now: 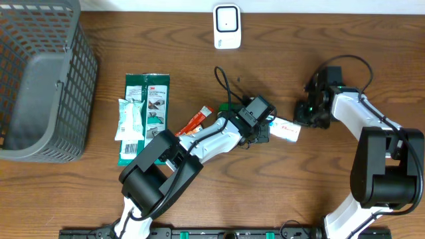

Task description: Scan the item barcode

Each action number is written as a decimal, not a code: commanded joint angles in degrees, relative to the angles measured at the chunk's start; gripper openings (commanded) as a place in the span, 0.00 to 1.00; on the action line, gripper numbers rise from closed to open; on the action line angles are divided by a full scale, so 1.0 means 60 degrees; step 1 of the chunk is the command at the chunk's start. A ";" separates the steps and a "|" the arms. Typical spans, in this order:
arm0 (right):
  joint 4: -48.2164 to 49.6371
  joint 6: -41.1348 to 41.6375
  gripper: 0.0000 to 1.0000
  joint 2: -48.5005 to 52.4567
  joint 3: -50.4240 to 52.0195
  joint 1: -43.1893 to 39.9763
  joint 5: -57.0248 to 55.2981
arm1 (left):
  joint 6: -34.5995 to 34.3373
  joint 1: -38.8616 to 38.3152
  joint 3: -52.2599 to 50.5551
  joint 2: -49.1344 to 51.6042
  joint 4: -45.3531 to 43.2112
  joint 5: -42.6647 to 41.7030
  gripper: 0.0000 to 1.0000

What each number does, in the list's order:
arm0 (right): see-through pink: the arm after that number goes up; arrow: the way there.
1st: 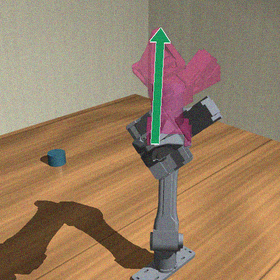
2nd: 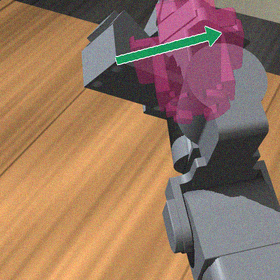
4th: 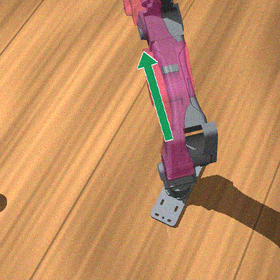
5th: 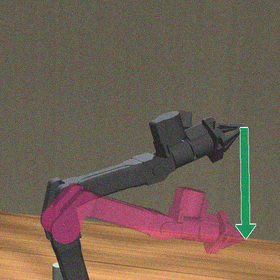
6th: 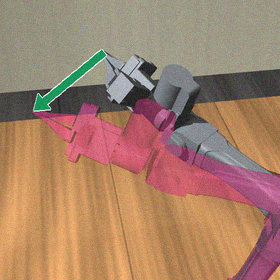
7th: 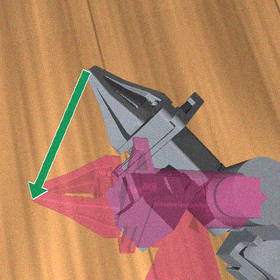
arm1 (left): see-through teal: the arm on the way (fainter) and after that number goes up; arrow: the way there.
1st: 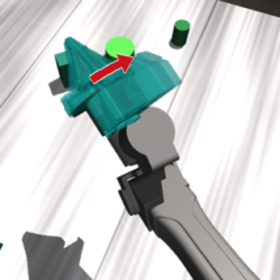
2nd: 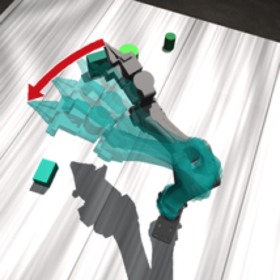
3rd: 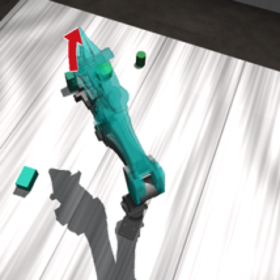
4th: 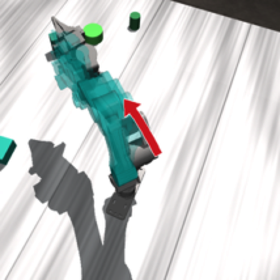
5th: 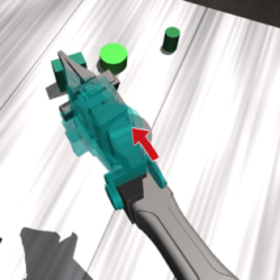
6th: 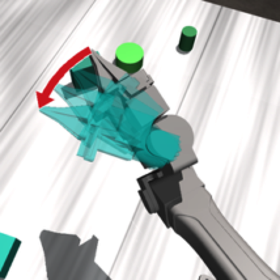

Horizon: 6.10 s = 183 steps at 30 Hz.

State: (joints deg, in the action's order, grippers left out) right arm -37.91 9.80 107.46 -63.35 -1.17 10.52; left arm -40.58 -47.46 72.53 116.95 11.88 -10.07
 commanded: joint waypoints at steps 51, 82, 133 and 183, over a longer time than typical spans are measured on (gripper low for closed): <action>-0.3067 -0.2586 0.93 0.0022 -0.0790 0.2838 0.1151 | 0.1078 0.2025 -0.0018 0.0011 0.0186 -0.0718 0.23; 0.1239 0.0878 0.01 -0.0827 0.1559 0.0138 0.1934 | 0.1647 0.1483 -0.0018 0.0372 -0.0007 -0.1461 0.24; 0.0747 0.1016 0.01 -0.1035 0.2044 0.0969 0.2747 | 0.1428 0.1413 -0.0018 0.0437 0.1293 -0.1413 0.25; 0.0546 0.4382 0.01 -0.1035 0.2087 0.2193 0.0565 | 0.1147 0.0809 -0.0015 0.0761 0.1089 -0.0488 0.25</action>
State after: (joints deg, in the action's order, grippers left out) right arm -33.69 35.31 99.88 -51.70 11.03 16.67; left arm -33.26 -41.08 73.93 117.75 18.15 -20.71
